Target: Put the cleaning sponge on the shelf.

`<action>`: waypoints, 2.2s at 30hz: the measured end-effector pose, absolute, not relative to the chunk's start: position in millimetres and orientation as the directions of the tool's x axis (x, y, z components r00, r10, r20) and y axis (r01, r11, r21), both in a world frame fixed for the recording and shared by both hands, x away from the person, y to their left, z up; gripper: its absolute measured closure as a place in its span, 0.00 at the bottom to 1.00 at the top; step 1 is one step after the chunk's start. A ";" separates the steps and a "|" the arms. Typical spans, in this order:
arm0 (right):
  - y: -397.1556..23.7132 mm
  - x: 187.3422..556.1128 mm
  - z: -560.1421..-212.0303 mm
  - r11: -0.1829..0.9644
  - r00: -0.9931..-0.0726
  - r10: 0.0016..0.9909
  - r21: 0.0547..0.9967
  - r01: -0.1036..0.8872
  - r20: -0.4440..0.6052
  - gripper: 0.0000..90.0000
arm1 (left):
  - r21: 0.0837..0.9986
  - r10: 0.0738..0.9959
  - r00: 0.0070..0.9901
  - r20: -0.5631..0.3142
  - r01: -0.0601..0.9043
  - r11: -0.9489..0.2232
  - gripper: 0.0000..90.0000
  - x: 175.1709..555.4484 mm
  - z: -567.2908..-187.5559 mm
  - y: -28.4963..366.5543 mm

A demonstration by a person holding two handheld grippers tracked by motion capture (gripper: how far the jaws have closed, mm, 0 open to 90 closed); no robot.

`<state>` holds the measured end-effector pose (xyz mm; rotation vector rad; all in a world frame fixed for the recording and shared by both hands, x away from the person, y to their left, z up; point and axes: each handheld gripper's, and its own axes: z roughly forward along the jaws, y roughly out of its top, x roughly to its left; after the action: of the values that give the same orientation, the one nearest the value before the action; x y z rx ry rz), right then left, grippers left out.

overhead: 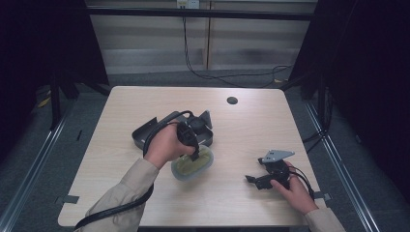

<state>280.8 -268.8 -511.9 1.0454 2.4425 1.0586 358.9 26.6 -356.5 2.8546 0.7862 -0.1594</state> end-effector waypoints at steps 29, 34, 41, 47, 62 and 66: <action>-268.9 280.8 -511.7 0.471 -0.699 0.714 0.720 0.510 0.028 0.13 | 0.146 0.596 0.792 -0.134 0.610 -0.779 0.80 395.2 -334.3 44.0; -268.9 280.8 -511.7 0.471 -0.699 0.714 0.720 0.510 0.028 0.13 | 0.151 0.609 0.783 -0.127 0.623 -0.768 0.80 401.0 -331.2 46.2; -268.9 280.8 -511.7 0.471 -0.699 0.714 0.720 0.510 0.028 0.13 | 0.160 0.631 0.767 -0.118 0.642 -0.750 0.80 409.0 -329.6 51.6; -268.9 280.8 -511.7 0.471 -0.699 0.714 0.720 0.510 0.028 0.13 | 0.172 0.649 0.752 -0.110 0.658 -0.733 0.80 416.3 -328.9 55.7; -269.0 280.8 -511.7 0.471 -0.699 0.714 0.720 0.510 0.028 0.13 | 0.178 0.680 0.728 -0.084 0.683 -0.709 0.80 430.4 -327.3 58.9; -268.9 280.8 -511.7 0.471 -0.699 0.714 0.720 0.510 0.028 0.13 | 0.174 0.683 0.727 -0.077 0.684 -0.708 0.80 434.2 -328.8 60.0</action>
<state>280.8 -268.9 -511.7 1.0449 2.4448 1.0566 434.2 60.0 -328.8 2.7392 1.0958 -0.0107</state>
